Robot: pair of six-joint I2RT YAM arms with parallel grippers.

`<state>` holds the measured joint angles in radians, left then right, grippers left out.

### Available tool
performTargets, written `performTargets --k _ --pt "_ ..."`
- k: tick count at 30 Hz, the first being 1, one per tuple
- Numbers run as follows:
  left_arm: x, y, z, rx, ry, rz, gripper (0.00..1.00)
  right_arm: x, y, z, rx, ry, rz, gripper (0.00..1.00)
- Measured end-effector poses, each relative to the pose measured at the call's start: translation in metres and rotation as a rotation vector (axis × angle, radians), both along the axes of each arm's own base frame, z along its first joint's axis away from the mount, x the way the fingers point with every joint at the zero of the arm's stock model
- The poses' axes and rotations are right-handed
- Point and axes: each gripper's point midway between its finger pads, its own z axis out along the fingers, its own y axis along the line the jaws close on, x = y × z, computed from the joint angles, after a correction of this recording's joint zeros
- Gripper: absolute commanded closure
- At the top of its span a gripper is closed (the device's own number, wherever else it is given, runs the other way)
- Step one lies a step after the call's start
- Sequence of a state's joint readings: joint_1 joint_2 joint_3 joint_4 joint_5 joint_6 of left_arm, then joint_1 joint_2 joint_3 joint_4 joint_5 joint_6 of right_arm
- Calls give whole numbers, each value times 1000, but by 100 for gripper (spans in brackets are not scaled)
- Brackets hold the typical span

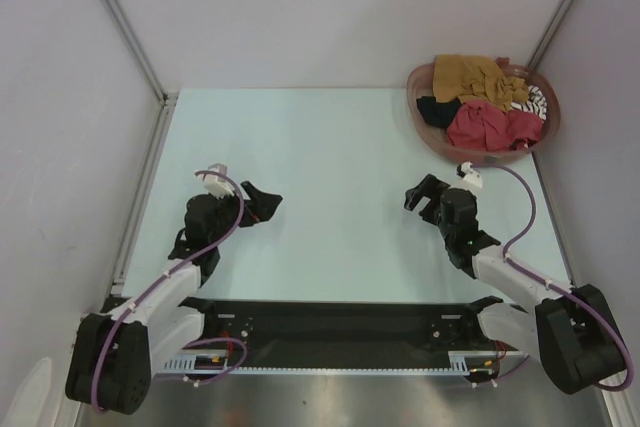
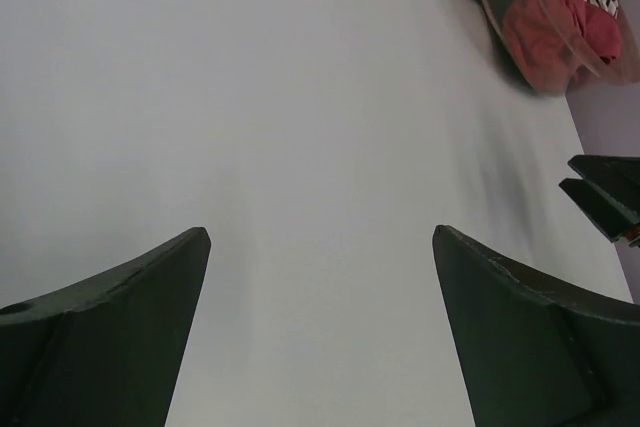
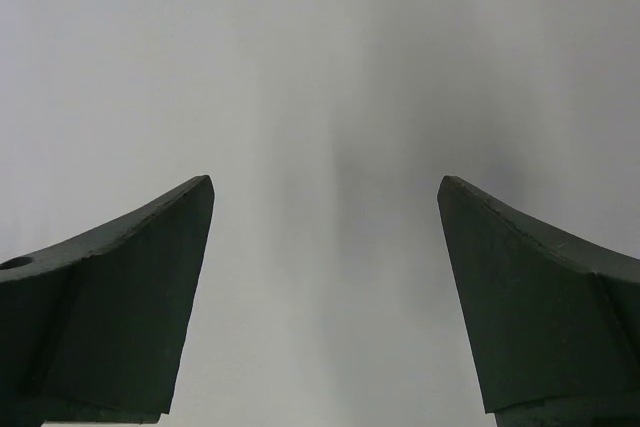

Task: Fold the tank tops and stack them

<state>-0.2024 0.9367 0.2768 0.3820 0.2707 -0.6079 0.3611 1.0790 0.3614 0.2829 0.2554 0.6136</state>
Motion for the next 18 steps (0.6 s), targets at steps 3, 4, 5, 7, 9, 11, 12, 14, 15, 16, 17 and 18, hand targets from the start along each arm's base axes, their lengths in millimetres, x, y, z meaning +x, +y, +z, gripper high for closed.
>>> performTargets --k 3,4,5,7,9,11,12,14,15,16,17,18 --pt "-2 -8 -5 15 19 -28 0 1 -3 0 -1 -2 -9 2" --pt "-2 -10 -6 21 22 -36 0 1 -4 1 -4 -4 -11 3" --pt "-2 -11 -6 24 27 -40 0 1 -5 2 -8 -6 -11 8" --pt "-1 -13 -6 32 29 -46 0 1 -8 5 -23 -5 -13 14" --pt "0 -15 -4 34 26 -51 0 4 -13 15 -38 -6 -26 20" --pt "-1 -17 -4 34 26 -57 0 12 -21 34 -49 -7 -54 20" --pt "-2 -18 -4 35 27 -62 0 21 -28 50 -51 -21 -77 21" --pt "-4 -22 -5 36 28 -75 0 41 -47 90 -53 -64 -136 21" --pt "-5 -24 -5 40 28 -85 0 55 -60 115 -52 -99 -179 21" --pt "-6 -27 -6 44 29 -94 0 68 -74 138 -51 -133 -221 22" --pt "-6 -29 -6 47 30 -102 0 80 -87 157 -52 -156 -257 24" --pt "-6 -31 -6 55 31 -108 0 92 -97 173 -51 -180 -286 25"
